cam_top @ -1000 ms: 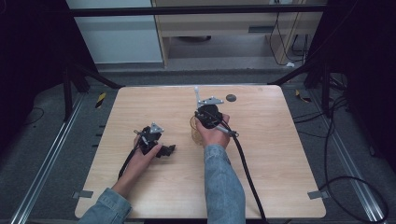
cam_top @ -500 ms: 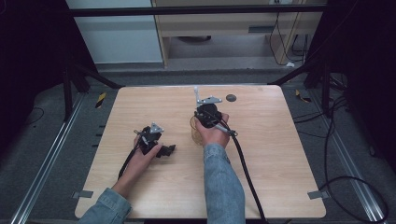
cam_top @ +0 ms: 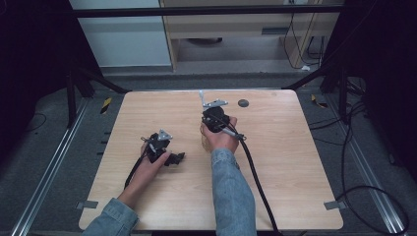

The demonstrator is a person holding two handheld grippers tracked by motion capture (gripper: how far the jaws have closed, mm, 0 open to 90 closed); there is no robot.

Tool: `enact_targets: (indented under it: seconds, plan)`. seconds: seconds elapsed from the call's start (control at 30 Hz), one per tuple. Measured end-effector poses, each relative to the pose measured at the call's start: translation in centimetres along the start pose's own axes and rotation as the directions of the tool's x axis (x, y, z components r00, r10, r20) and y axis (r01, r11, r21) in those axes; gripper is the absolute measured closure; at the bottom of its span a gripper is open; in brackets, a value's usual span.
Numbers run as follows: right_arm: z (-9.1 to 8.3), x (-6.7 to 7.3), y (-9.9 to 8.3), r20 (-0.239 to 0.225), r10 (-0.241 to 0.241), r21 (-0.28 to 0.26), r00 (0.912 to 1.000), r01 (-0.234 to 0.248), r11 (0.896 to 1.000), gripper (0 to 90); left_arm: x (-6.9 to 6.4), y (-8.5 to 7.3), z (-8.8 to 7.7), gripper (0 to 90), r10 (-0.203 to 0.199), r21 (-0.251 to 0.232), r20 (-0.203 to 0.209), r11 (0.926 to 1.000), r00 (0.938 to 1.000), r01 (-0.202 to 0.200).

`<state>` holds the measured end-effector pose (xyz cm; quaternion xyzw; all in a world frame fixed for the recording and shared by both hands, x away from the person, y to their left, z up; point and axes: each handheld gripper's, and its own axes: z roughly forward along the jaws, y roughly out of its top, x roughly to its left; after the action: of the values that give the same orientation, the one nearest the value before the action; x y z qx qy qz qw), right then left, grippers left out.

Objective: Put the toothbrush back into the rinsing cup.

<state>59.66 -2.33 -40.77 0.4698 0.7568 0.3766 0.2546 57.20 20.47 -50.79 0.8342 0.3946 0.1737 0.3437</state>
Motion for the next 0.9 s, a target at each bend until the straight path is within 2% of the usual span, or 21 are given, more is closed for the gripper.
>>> enact_targets:
  seconds: [0.47,0.9]
  plan:
    - [-0.1,-0.1,0.1,0.001,0.002,0.007,1.0000,-0.002,1.000,59.9,0.0,0.0,0.0,0.0,0.000,0.000,0.000,1.0000,1.0000,0.000]
    - [-1.5,0.1,0.4,-0.009,-0.009,-0.005,0.9999,0.009,1.000,56.4,0.0,0.0,0.0,0.0,0.000,0.000,0.000,1.0000,1.0000,0.000]
